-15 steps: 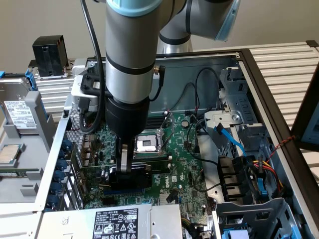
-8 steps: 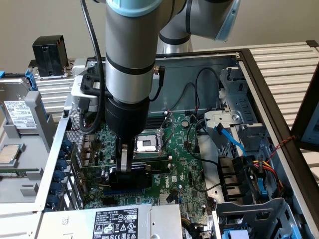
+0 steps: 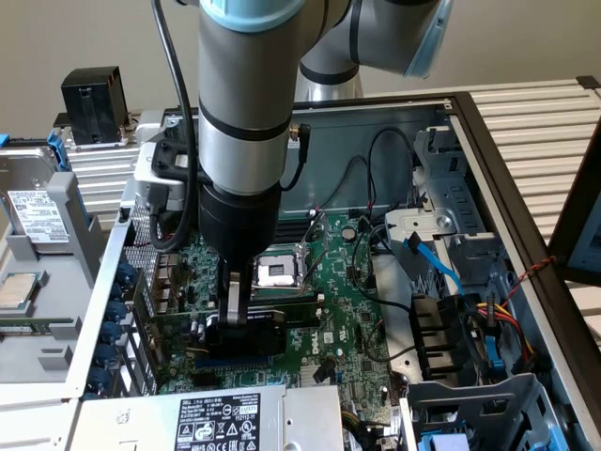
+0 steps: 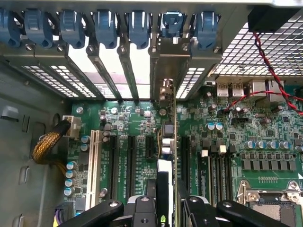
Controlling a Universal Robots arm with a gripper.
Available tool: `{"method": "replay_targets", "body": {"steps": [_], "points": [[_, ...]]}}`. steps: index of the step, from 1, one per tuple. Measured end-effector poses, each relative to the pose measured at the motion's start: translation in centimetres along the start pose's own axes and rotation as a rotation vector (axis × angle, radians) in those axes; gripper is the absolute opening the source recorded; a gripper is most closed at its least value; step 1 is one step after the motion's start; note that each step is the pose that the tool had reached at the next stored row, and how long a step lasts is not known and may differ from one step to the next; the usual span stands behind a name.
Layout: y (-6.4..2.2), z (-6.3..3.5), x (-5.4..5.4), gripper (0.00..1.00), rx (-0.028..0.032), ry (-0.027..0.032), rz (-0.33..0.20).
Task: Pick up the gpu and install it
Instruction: 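Insert the gpu into the slot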
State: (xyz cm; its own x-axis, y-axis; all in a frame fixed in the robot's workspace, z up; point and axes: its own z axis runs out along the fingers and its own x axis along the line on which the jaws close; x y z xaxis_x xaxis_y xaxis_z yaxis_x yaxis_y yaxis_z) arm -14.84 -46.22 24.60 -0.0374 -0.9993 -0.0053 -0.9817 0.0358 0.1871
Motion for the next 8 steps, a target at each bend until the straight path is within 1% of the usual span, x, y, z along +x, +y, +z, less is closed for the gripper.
{"method": "replay_targets", "body": {"steps": [8], "points": [[0.02, 0.06, -0.02, 0.27, 0.0, 0.0008, 0.0]]}}
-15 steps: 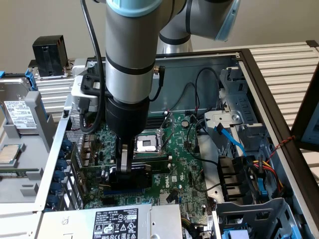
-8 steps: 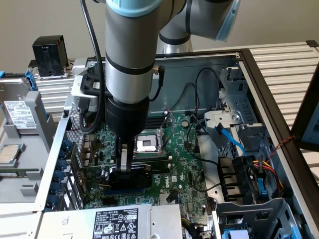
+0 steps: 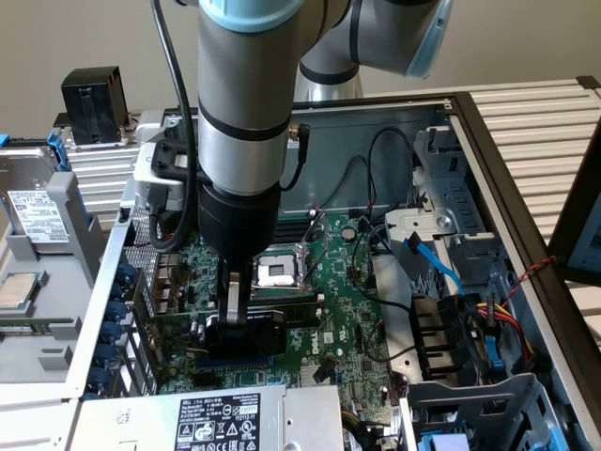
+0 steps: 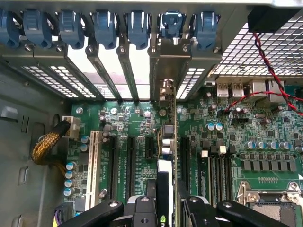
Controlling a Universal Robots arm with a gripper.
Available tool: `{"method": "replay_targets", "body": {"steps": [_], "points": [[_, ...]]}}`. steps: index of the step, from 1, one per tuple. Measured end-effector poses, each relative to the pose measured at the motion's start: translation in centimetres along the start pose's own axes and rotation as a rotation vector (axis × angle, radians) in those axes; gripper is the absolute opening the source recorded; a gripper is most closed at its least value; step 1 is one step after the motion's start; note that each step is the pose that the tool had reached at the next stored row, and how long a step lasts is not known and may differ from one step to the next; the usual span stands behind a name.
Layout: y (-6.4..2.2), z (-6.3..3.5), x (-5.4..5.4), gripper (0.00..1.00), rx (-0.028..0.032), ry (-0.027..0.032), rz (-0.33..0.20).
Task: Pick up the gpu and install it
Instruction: 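Insert the gpu into the slot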
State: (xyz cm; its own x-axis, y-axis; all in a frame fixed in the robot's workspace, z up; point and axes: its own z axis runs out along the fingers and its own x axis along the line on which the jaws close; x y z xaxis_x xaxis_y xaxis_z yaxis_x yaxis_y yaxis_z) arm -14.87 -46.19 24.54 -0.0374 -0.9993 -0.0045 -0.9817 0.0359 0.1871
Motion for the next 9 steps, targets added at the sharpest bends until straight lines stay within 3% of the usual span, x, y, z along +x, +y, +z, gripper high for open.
{"method": "replay_targets", "body": {"steps": [9], "points": [[0.04, 0.01, 0.0, 0.27, 0.0001, 0.0009, -0.003]]}}
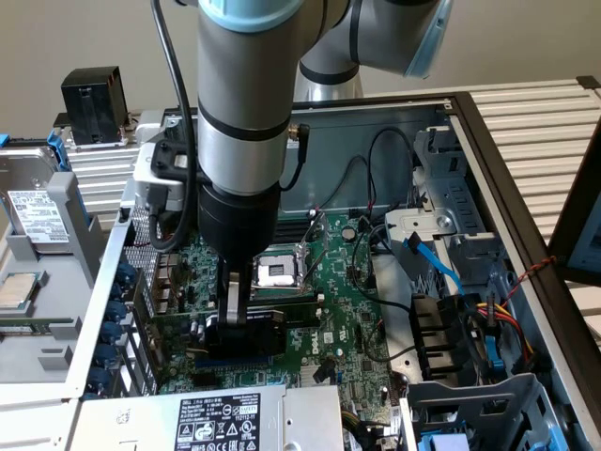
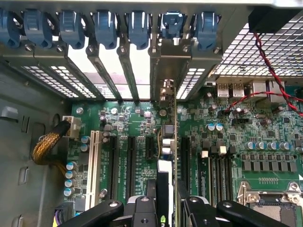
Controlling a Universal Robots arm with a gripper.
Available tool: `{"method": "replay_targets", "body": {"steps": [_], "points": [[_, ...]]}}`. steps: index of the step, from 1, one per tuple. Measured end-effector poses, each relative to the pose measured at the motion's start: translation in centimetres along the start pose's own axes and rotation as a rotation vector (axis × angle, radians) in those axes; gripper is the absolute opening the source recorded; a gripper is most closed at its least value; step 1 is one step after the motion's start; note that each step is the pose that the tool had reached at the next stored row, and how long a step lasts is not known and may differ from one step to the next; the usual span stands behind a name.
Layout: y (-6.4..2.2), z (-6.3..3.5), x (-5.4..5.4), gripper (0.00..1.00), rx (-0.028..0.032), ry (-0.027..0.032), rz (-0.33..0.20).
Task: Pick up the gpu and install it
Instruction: 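Insert the gpu into the slot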
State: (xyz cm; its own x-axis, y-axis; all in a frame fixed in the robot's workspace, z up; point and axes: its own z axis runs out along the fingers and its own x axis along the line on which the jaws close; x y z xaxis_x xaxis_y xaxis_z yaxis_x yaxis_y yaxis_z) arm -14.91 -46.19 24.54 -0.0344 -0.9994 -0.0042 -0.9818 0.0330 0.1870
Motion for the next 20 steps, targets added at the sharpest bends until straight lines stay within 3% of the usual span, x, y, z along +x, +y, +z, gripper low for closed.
{"method": "replay_targets", "body": {"steps": [10, 20], "points": [[0.01, 0.0, 0.0, 0.27, -0.0001, 0.0047, -0.022], [0.06, 0.02, 0.0, 0.27, -0.0002, 0.0053, -0.022]]}}
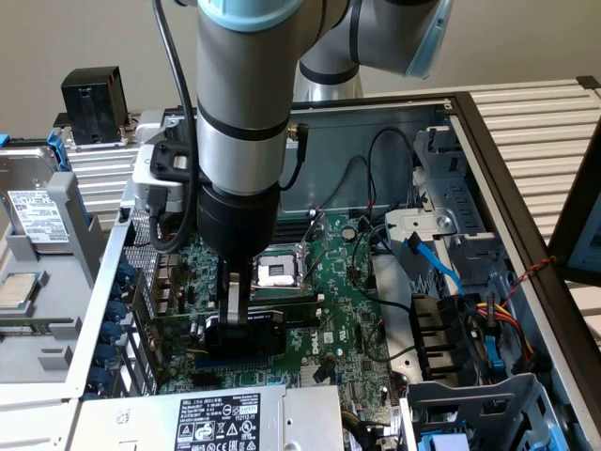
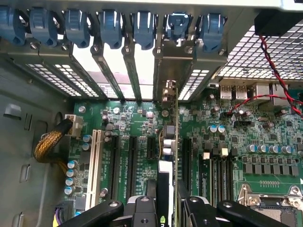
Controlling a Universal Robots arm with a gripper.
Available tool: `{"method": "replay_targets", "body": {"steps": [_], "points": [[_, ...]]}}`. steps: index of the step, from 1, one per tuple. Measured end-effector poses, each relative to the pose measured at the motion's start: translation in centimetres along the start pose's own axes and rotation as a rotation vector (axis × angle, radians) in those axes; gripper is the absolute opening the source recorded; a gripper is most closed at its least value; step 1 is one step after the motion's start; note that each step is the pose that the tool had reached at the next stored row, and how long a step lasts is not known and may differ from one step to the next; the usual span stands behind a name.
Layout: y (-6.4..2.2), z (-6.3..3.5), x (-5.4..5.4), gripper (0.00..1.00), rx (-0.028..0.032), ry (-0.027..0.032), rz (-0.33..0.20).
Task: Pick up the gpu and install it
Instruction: 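Insert the gpu into the slot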
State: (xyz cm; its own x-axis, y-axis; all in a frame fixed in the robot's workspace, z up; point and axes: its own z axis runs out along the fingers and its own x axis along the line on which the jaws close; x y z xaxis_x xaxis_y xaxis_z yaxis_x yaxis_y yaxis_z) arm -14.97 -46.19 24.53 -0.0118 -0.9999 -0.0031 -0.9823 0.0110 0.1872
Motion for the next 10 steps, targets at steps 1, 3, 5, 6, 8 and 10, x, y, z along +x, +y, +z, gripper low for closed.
{"method": "replay_targets", "body": {"steps": [1, 3, 5, 6, 8, 10], "points": [[0.0, 0.01, 0.0, 0.27, 0.0, 0.0, 0.0], [0.01, 0.02, 0.0, 0.27, 0.0, 0.0001, 0.0], [0.01, 0.03, 0.0, 0.27, 0.0, 0.0, 0.0], [0.01, 0.04, 0.0, 0.27, 0.0, 0.0, 0.0], [0.0, 0.05, 0.0, 0.27, 0.0, 0.0, 0.0], [0.0, 0.07, 0.0, 0.27, 0.0, 0.0, 0.0]]}}
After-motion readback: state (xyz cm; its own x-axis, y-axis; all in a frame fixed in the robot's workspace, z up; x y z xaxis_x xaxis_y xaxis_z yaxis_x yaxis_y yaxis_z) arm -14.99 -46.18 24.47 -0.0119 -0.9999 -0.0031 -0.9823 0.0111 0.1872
